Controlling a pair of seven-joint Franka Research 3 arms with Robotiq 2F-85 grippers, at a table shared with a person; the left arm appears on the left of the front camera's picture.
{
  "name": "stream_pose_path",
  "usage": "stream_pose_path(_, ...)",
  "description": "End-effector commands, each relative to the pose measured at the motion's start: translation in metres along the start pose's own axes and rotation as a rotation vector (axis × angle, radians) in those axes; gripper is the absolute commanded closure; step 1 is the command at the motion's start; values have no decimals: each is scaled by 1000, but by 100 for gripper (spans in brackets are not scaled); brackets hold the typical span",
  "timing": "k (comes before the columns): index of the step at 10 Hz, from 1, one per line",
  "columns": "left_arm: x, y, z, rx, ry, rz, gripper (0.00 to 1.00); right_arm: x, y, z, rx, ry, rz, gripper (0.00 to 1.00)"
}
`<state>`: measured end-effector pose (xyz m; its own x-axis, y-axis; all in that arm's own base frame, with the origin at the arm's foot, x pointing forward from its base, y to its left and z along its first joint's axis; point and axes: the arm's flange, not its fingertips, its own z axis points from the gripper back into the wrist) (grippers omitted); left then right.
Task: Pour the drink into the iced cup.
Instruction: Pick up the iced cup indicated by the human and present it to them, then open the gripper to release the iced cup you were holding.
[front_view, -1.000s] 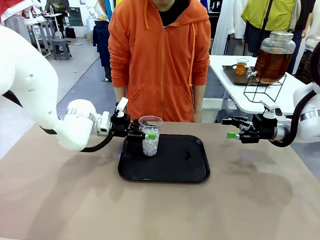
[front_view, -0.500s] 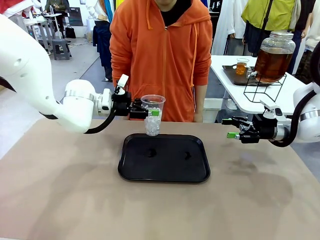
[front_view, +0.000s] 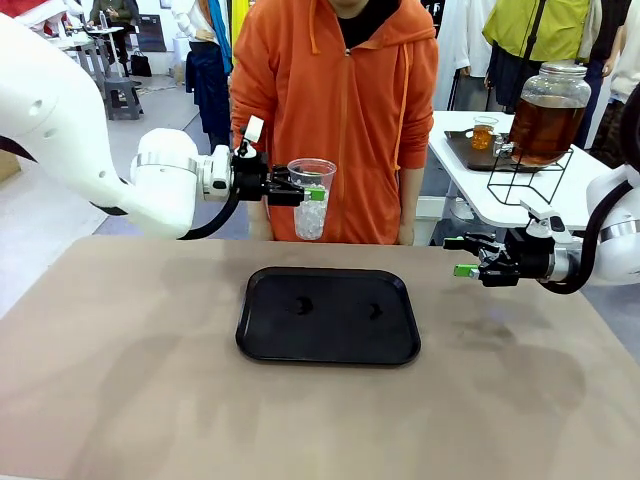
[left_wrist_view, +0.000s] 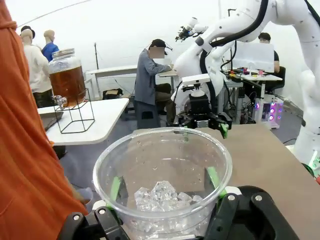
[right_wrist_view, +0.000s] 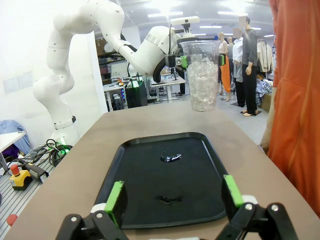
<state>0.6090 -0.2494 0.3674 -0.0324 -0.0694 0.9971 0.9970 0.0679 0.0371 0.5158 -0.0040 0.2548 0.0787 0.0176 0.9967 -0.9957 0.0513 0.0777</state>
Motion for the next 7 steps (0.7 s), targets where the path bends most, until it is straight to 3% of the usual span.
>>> stream_pose_path(1, 4, 4, -3, 18, -16, 18, 20, 3, -1, -2, -1, -4, -3, 0)
stream_pose_path(7, 0, 0, 0, 0, 0, 0, 20, 3, -1, -2, -1, -4, -3, 0)
